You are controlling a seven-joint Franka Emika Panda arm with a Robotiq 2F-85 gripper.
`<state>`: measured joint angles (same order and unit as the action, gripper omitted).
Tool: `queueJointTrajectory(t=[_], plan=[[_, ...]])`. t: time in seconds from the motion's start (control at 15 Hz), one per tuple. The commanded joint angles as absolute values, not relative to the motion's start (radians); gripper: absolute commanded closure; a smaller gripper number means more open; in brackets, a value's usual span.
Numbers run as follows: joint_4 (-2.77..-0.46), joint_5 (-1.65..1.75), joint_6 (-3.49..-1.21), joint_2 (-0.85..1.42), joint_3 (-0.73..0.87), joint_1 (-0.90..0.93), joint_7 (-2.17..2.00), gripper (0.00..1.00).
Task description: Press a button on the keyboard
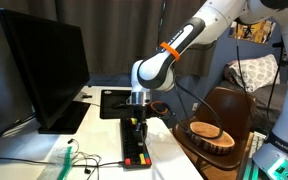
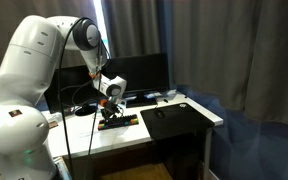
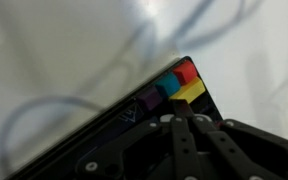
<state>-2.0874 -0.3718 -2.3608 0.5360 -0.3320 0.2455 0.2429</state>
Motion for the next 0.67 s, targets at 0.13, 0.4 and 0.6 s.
queueJointTrajectory(t=[0.13, 0.4, 0.6], plan=[[-2.058, -0.368, -2.361, 0.576, -0.345, 0.229, 0.231, 1.0], [-2.055, -0.365, -2.361, 0.579, -0.341, 0.231, 0.217, 1.0], [-2.055, -0.355, -2.357, 0.569, -0.338, 0.238, 0.206, 1.0]])
